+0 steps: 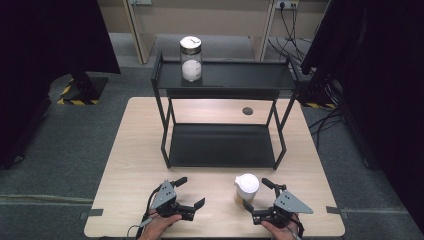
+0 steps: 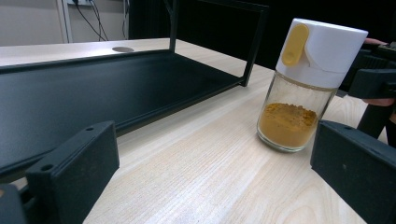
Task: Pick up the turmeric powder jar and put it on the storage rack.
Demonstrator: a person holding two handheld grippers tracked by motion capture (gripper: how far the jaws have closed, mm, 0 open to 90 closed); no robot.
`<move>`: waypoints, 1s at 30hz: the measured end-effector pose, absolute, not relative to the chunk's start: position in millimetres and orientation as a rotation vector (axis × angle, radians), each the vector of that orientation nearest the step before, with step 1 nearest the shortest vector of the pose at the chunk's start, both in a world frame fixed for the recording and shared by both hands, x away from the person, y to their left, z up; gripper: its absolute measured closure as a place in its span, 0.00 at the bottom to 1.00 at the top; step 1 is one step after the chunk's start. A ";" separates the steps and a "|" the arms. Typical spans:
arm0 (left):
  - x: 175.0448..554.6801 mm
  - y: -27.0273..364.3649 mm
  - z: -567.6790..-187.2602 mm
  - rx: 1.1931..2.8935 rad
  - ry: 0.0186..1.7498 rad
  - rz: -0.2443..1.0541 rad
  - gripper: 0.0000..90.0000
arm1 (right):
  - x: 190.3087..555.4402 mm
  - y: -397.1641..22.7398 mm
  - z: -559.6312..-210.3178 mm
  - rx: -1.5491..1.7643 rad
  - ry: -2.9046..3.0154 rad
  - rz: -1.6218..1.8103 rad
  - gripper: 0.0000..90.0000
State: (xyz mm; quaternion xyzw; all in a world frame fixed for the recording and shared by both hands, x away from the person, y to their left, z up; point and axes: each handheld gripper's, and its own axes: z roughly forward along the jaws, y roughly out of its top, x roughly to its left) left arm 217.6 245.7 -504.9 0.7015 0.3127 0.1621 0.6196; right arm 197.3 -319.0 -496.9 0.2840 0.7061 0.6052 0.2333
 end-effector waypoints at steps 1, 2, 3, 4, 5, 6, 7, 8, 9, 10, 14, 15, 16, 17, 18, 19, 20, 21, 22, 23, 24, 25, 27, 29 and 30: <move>217.6 245.6 -505.0 1.614 0.719 0.372 0.01 | 198.7 -318.1 -496.7 0.778 1.942 1.664 0.01; 217.5 245.6 -505.1 1.614 0.719 0.371 0.01 | 200.0 -317.2 -496.8 0.774 1.943 1.665 0.01; 217.6 245.5 -505.2 1.613 0.720 0.370 0.01 | 201.3 -316.3 -496.5 0.771 1.946 1.664 0.01; 217.6 245.5 -505.3 1.613 0.721 0.369 0.01 | 202.6 -315.3 -496.4 0.770 1.950 1.665 0.02; 217.8 245.6 -505.3 1.613 0.721 0.367 0.01 | 203.9 -314.3 -496.0 0.768 1.956 1.663 0.02; 217.6 245.7 -505.3 1.612 0.723 0.368 0.01 | 205.2 -313.1 -495.7 0.765 1.962 1.658 0.03; 217.6 246.0 -505.2 1.612 0.724 0.367 0.01 | 206.3 -312.0 -495.2 0.767 1.971 1.655 0.04; 217.6 246.0 -505.2 1.611 0.723 0.367 0.01 | 208.0 -311.0 -495.2 0.764 1.978 1.653 0.05; 217.6 246.0 -505.2 1.611 0.724 0.367 0.01 | 208.7 -310.3 -494.8 0.766 1.984 1.650 0.06; 217.6 246.1 -505.1 1.611 0.725 0.366 0.01 | 209.7 -309.6 -494.6 0.764 1.988 1.647 0.07; 217.8 246.1 -505.5 1.609 0.728 0.361 0.01 | 212.4 -306.7 -492.8 0.764 2.006 1.629 0.17; 217.9 246.1 -505.8 1.608 0.730 0.358 0.01 | 213.3 -306.3 -492.6 0.763 2.011 1.626 0.19; 218.0 246.3 -505.9 1.607 0.731 0.356 0.01 | 214.5 -306.0 -492.4 0.762 2.018 1.623 0.21; 218.1 246.4 -506.0 1.605 0.733 0.355 0.01 | 215.5 -305.4 -491.8 0.765 2.027 1.619 0.22; 218.1 246.5 -506.1 1.604 0.735 0.354 0.01 | 216.5 -304.9 -491.2 0.765 2.037 1.612 0.25; 218.1 246.6 -506.1 1.603 0.737 0.353 0.01 | 217.4 -304.4 -490.4 0.765 2.048 1.606 0.28; 218.1 246.7 -506.1 1.602 0.738 0.352 0.01 | 218.1 -304.3 -490.3 0.762 2.053 1.606 0.31; 218.2 246.8 -506.2 1.602 0.739 0.351 0.01 | 219.0 -304.9 -490.4 0.762 2.056 1.616 0.33; 218.4 246.8 -506.2 1.602 0.740 0.350 0.01 | 219.3 -304.7 -489.7 0.757 2.059 1.616 0.34; 218.4 246.8 -506.3 1.602 0.740 0.349 0.01 | 218.4 -303.5 -488.1 0.753 2.061 1.604 0.34; 218.4 246.8 -506.3 1.603 0.740 0.348 0.01 | 217.8 -303.0 -486.5 0.755 2.063 1.597 0.34; 218.3 246.8 -506.2 1.602 0.740 0.349 0.01 | 217.3 -302.7 -485.3 0.754 2.065 1.591 0.34; 218.0 247.0 -506.2 1.600 0.738 0.351 0.01 | 214.8 -302.7 -484.6 0.743 2.051 1.588 0.34; 218.0 247.2 -506.2 1.599 0.740 0.349 0.01 | 212.2 -304.2 -483.5 0.730 2.027 1.600 0.34; 218.1 247.1 -506.4 1.599 0.740 0.346 0.01 | 211.1 -304.9 -482.4 0.728 2.021 1.608 0.34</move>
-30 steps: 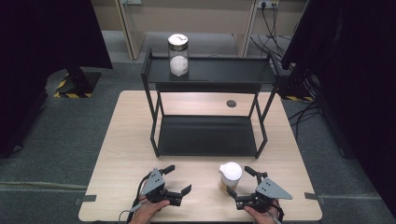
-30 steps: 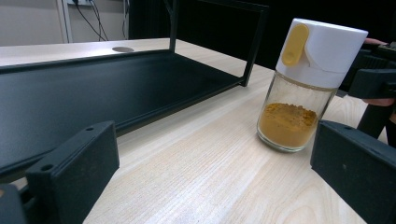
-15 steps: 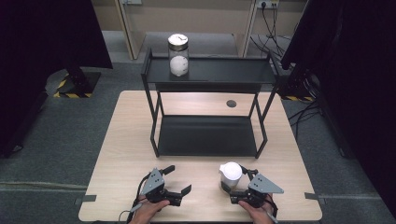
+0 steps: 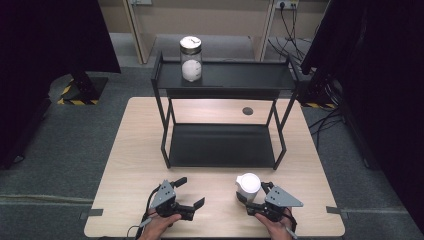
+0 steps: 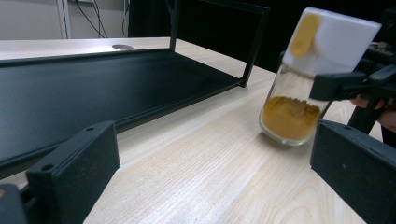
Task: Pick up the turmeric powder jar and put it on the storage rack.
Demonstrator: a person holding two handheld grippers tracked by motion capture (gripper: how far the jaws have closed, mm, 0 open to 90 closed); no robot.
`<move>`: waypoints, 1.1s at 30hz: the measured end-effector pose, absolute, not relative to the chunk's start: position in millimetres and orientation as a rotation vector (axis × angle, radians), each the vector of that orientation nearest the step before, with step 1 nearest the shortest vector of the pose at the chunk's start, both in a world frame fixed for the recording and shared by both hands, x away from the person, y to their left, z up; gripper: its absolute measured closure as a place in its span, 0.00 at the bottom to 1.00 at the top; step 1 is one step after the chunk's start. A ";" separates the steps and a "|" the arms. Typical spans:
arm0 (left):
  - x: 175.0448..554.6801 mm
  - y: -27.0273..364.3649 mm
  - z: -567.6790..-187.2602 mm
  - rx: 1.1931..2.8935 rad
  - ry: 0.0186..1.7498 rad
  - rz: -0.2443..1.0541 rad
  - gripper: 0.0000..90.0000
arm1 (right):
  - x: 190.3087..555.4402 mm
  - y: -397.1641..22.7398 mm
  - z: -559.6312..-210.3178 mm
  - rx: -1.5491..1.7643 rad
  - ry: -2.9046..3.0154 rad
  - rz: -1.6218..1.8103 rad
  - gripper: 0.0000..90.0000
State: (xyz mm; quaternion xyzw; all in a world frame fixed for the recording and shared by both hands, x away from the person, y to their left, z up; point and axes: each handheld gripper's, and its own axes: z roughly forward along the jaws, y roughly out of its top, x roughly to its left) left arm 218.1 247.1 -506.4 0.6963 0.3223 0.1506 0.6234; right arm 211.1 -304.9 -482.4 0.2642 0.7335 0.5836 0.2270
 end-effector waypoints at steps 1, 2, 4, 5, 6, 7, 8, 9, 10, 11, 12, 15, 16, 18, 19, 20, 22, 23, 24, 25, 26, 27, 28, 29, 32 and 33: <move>218.0 246.9 -506.5 1.599 0.740 0.345 0.01 | 210.4 -305.3 -481.4 0.723 2.017 1.610 0.34; 217.8 246.7 -506.5 1.600 0.738 0.346 0.01 | 209.8 -305.3 -480.1 0.725 2.018 1.610 0.34; 217.4 246.5 -506.5 1.601 0.735 0.347 0.01 | 209.8 -305.8 -479.1 0.734 2.017 1.619 0.34; 217.3 246.5 -506.4 1.601 0.734 0.347 0.01 | 209.8 -306.0 -478.7 0.744 2.018 1.626 0.34; 217.3 246.4 -506.5 1.602 0.733 0.346 0.01 | 210.0 -306.3 -478.2 0.747 2.019 1.629 0.34; 217.4 246.4 -506.4 1.602 0.733 0.345 0.01 | 210.2 -306.6 -477.6 0.746 2.020 1.631 0.34; 217.4 246.4 -506.5 1.603 0.733 0.345 0.01 | 210.1 -306.7 -476.8 0.746 2.020 1.631 0.34; 217.4 246.5 -506.4 1.603 0.733 0.346 0.01 | 210.0 -306.9 -476.0 0.746 2.020 1.633 0.34; 217.3 246.5 -506.4 1.602 0.733 0.347 0.01 | 210.0 -307.2 -475.2 0.748 2.019 1.637 0.34; 217.2 246.5 -506.4 1.600 0.734 0.348 0.01 | 210.0 -307.6 -474.3 0.751 2.018 1.643 0.34; 217.2 246.5 -506.5 1.600 0.735 0.348 0.01 | 210.1 -307.7 -473.2 0.752 2.017 1.645 0.34; 217.4 246.4 -506.6 1.601 0.735 0.349 0.01 | 210.6 -306.9 -469.2 0.745 2.020 1.643 0.34; 217.2 246.4 -506.4 1.600 0.735 0.352 0.01 | 210.9 -306.7 -468.3 0.745 2.019 1.645 0.34; 217.0 246.6 -506.0 1.597 0.736 0.353 0.01 | 211.6 -306.4 -466.1 0.742 2.017 1.649 0.34; 216.9 246.6 -505.8 1.597 0.737 0.356 0.01 | 212.1 -306.2 -464.9 0.736 2.015 1.652 0.34; 216.7 246.7 -505.7 1.596 0.738 0.357 0.01 | 212.4 -305.9 -463.3 0.733 2.014 1.653 0.34; 216.6 246.8 -505.6 1.595 0.740 0.358 0.01 | 213.3 -305.1 -460.0 0.728 2.009 1.659 0.34; 216.7 246.8 -505.7 1.594 0.740 0.358 0.01 | 214.1 -304.8 -457.5 0.727 2.009 1.662 0.34; 216.7 246.7 -505.8 1.594 0.741 0.357 0.01 | 215.0 -304.6 -455.1 0.724 2.008 1.666 0.34; 216.7 246.7 -505.8 1.594 0.742 0.356 0.01 | 215.8 -304.1 -452.4 0.721 2.006 1.669 0.34; 216.9 246.6 -505.9 1.595 0.741 0.355 0.01 | 216.9 -303.7 -449.3 0.716 2.006 1.670 0.34; 217.0 246.7 -505.8 1.596 0.739 0.355 0.01 | 218.1 -303.5 -446.0 0.711 2.005 1.671 0.34; 216.9 246.7 -505.8 1.595 0.739 0.356 0.01 | 219.2 -303.4 -442.7 0.706 2.002 1.673 0.34; 216.9 246.9 -505.7 1.594 0.739 0.357 0.01 | 220.4 -303.3 -438.7 0.707 2.003 1.675 0.34; 216.8 247.0 -505.8 1.592 0.742 0.357 0.01 | 223.6 -302.6 -427.2 0.707 1.997 1.675 0.34; 216.8 247.0 -505.8 1.593 0.742 0.358 0.01 | 224.7 -302.1 -423.7 0.704 1.993 1.676 0.34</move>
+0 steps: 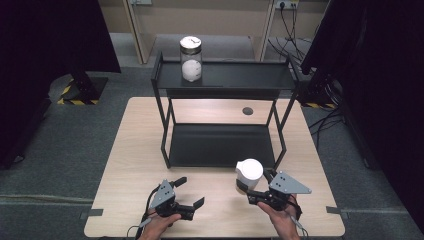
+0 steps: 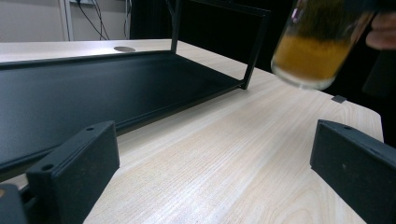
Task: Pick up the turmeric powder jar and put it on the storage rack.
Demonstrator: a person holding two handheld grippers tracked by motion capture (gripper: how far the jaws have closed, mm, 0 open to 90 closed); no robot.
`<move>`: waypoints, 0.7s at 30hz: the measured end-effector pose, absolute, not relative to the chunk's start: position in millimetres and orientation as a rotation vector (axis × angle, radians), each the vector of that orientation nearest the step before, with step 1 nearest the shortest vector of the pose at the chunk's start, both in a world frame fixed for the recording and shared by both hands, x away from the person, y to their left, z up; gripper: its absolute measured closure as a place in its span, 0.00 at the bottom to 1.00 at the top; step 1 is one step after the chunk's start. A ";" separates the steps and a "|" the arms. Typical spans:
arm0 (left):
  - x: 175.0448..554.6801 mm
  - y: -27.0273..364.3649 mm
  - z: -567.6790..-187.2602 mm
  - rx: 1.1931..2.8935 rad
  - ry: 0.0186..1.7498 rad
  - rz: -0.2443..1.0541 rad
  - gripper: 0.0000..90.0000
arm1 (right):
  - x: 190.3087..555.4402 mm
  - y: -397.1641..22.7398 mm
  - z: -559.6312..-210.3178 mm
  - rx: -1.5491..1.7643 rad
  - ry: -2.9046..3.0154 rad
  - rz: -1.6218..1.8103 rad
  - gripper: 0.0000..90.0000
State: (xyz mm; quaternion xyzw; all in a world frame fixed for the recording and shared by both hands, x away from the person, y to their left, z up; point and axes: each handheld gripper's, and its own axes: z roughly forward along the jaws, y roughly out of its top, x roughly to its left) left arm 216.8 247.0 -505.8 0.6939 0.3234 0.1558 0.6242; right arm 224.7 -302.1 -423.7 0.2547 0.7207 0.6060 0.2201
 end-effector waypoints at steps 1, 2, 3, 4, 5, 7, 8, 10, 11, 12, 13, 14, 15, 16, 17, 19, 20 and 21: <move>216.8 246.9 -505.7 1.594 0.742 0.357 0.01 | 226.0 -301.8 -420.2 0.701 1.990 1.677 0.34; 216.8 246.8 -505.7 1.595 0.741 0.356 0.01 | 227.6 -301.3 -416.3 0.698 1.990 1.679 0.34; 216.7 246.7 -505.7 1.595 0.741 0.356 0.01 | 229.3 -300.8 -412.5 0.693 1.989 1.681 0.34; 216.7 246.6 -505.6 1.595 0.740 0.356 0.01 | 230.8 -300.0 -408.5 0.692 1.989 1.682 0.34; 216.7 246.6 -505.6 1.596 0.740 0.356 0.01 | 232.5 -299.3 -404.6 0.688 1.989 1.683 0.34; 216.8 247.0 -505.5 1.595 0.740 0.357 0.01 | 235.8 -297.8 -397.3 0.684 1.989 1.691 0.34; 216.8 247.2 -505.5 1.593 0.740 0.357 0.01 | 237.5 -297.1 -393.9 0.681 1.989 1.694 0.34; 216.9 247.5 -505.5 1.591 0.741 0.357 0.01 | 240.1 -295.0 -388.0 0.672 1.984 1.697 0.34; 216.9 247.7 -505.3 1.591 0.741 0.357 0.01 | 241.4 -293.9 -384.9 0.667 1.984 1.697 0.34; 216.9 247.6 -505.3 1.591 0.742 0.357 0.01 | 243.0 -292.8 -382.0 0.665 1.983 1.699 0.34; 216.9 247.6 -505.4 1.591 0.742 0.357 0.01 | 244.6 -291.9 -379.1 0.665 1.983 1.698 0.34; 217.0 247.5 -505.5 1.592 0.741 0.356 0.01 | 246.2 -290.9 -376.3 0.670 1.983 1.700 0.34; 217.0 247.4 -505.5 1.592 0.741 0.356 0.01 | 248.0 -290.1 -373.5 0.671 1.986 1.701 0.34; 217.1 247.5 -505.5 1.592 0.741 0.355 0.01 | 249.5 -289.3 -370.8 0.675 1.989 1.701 0.34; 217.1 247.6 -505.5 1.591 0.742 0.355 0.01 | 251.1 -288.7 -368.4 0.676 1.991 1.703 0.34; 217.1 247.9 -505.2 1.591 0.745 0.357 0.01 | 254.3 -287.1 -362.8 0.677 1.996 1.705 0.34; 217.2 248.0 -505.2 1.591 0.746 0.356 0.01 | 255.0 -286.5 -361.1 0.678 1.997 1.705 0.34; 217.3 248.1 -505.1 1.591 0.747 0.355 0.01 | 256.4 -285.9 -358.2 0.676 1.999 1.706 0.34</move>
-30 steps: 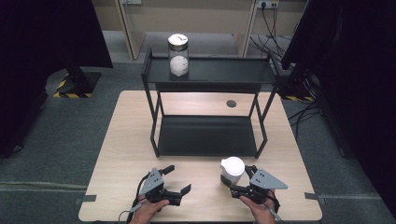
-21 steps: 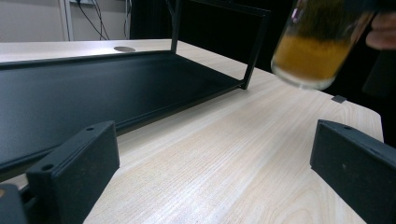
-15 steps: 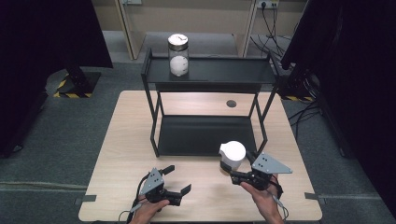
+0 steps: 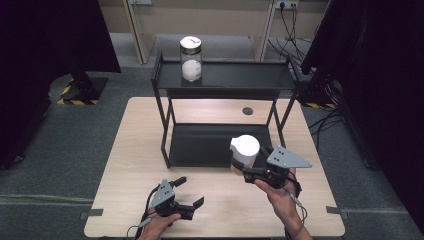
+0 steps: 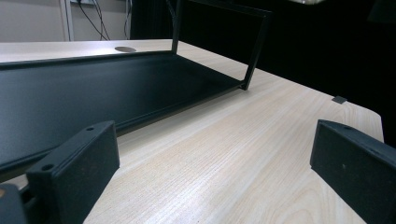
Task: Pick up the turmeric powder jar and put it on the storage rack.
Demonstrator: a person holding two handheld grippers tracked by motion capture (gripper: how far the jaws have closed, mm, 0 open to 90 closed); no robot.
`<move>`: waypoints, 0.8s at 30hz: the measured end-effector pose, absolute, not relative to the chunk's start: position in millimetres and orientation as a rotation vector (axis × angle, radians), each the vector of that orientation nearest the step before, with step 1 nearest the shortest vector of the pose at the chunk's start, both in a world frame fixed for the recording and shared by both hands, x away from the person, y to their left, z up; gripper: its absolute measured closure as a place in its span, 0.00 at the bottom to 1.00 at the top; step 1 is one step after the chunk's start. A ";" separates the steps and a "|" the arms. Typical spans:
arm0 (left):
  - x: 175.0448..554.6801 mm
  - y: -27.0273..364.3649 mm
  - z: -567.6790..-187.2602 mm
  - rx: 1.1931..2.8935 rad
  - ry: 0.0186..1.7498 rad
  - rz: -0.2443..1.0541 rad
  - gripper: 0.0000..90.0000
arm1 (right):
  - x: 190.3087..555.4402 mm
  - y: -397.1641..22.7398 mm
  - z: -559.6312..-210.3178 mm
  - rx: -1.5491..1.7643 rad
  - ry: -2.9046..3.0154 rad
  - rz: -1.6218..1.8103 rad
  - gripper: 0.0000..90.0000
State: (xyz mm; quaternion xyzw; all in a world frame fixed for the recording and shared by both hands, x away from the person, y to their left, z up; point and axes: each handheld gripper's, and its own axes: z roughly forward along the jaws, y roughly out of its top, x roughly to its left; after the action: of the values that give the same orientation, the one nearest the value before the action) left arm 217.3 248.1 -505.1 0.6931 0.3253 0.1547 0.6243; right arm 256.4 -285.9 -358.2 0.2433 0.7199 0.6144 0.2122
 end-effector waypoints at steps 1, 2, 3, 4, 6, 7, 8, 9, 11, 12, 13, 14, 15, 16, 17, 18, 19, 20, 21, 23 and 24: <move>217.3 248.1 -505.1 1.591 0.747 0.356 0.01 | 257.7 -285.4 -355.2 0.672 2.001 1.707 0.34; 217.3 248.1 -505.1 1.591 0.747 0.356 0.01 | 258.6 -285.2 -352.8 0.674 2.005 1.708 0.34; 217.3 248.2 -505.0 1.591 0.747 0.356 0.01 | 259.9 -285.1 -350.1 0.672 2.006 1.711 0.34; 217.4 248.3 -505.1 1.590 0.747 0.355 0.01 | 260.8 -284.9 -347.6 0.673 2.009 1.712 0.34; 217.5 248.2 -505.2 1.591 0.746 0.355 0.01 | 263.7 -284.3 -339.6 0.672 2.020 1.708 0.34; 217.5 248.0 -505.2 1.592 0.744 0.354 0.01 | 264.7 -284.1 -337.3 0.671 2.020 1.709 0.34; 217.4 247.9 -505.2 1.592 0.742 0.353 0.01 | 266.3 -283.7 -333.3 0.671 2.020 1.712 0.34; 217.2 247.6 -505.2 1.593 0.739 0.355 0.01 | 267.4 -283.6 -330.9 0.670 2.020 1.715 0.34; 217.1 247.6 -505.2 1.593 0.738 0.356 0.01 | 270.7 -283.0 -323.1 0.667 2.019 1.726 0.34; 217.1 247.6 -505.2 1.593 0.739 0.356 0.01 | 272.0 -282.7 -320.5 0.666 2.018 1.730 0.34; 217.2 247.7 -505.2 1.593 0.740 0.354 0.01 | 273.7 -282.3 -316.9 0.669 2.018 1.737 0.34; 217.4 247.8 -505.2 1.593 0.740 0.354 0.01 | 275.8 -281.5 -312.9 0.669 2.016 1.744 0.34; 217.3 247.8 -505.1 1.594 0.740 0.355 0.01 | 276.7 -280.8 -310.6 0.670 2.014 1.746 0.34; 217.3 247.7 -505.1 1.594 0.740 0.355 0.01 | 278.3 -279.5 -306.3 0.670 2.013 1.745 0.34; 217.3 247.7 -505.0 1.594 0.740 0.355 0.01 | 279.6 -278.4 -302.9 0.669 2.013 1.745 0.34; 217.3 247.7 -505.2 1.593 0.740 0.354 0.01 | 280.8 -277.8 -300.4 0.668 2.013 1.745 0.34; 217.4 247.7 -505.2 1.594 0.740 0.354 0.01 | 282.3 -276.8 -296.9 0.671 2.013 1.746 0.34; 217.3 247.4 -505.6 1.591 0.742 0.352 0.01 | 284.5 -275.7 -292.4 0.673 2.013 1.749 0.34; 217.4 247.4 -505.5 1.593 0.742 0.352 0.01 | 285.9 -275.0 -289.6 0.673 2.013 1.752 0.34; 217.2 247.3 -505.6 1.593 0.742 0.353 0.01 | 289.8 -273.0 -281.6 0.672 2.011 1.758 0.34; 217.3 247.4 -505.5 1.594 0.741 0.353 0.01 | 291.5 -271.6 -277.4 0.668 2.011 1.757 0.34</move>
State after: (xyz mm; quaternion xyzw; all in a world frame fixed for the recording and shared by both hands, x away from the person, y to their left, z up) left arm 217.3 247.4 -505.5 0.6945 0.3227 0.1538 0.6244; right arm 291.5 -271.6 -277.4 0.2381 0.7168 0.6262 0.1931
